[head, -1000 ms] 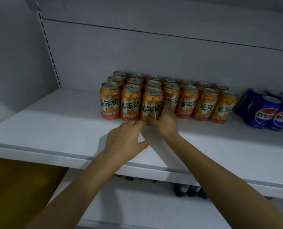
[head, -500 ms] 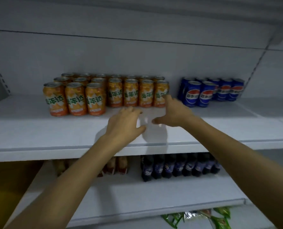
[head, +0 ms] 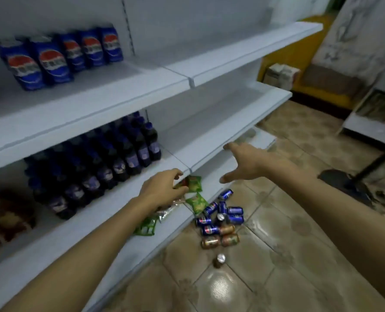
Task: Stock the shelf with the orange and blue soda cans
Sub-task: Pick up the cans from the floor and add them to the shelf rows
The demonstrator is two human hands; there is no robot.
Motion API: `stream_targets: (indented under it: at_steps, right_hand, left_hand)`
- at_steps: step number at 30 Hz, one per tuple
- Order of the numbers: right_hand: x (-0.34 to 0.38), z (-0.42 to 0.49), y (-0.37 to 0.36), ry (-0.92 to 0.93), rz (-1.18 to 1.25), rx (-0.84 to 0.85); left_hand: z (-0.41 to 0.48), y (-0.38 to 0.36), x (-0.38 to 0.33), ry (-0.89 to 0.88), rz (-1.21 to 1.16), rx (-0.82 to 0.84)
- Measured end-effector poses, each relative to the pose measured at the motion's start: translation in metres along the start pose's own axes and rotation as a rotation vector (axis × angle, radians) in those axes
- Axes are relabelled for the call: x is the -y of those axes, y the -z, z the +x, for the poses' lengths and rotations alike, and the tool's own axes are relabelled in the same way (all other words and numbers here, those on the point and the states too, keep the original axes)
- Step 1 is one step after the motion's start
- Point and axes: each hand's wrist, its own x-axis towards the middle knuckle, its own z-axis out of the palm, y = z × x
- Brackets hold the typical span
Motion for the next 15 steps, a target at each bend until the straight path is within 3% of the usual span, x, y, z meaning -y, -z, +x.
stream_targets:
  at_steps: [4,10,15]
  right_hand:
    - [-0.058,0.001,-0.060,-0.063,0.080,0.116]
    - [-0.102,0.032,-0.138,-0.150,0.185,0.268]
    - [-0.156,0.083,-0.201,-0.291,0.447,0.371]
  left_hand:
    - [0.014,-0.070,-0.022,0.025,-0.044,0.194]
    - [0.054,-0.136,-0.002,0.152,-0.124,0.394]
    - [0.115,-0.201,0.027,0.271,-0.192,0.558]
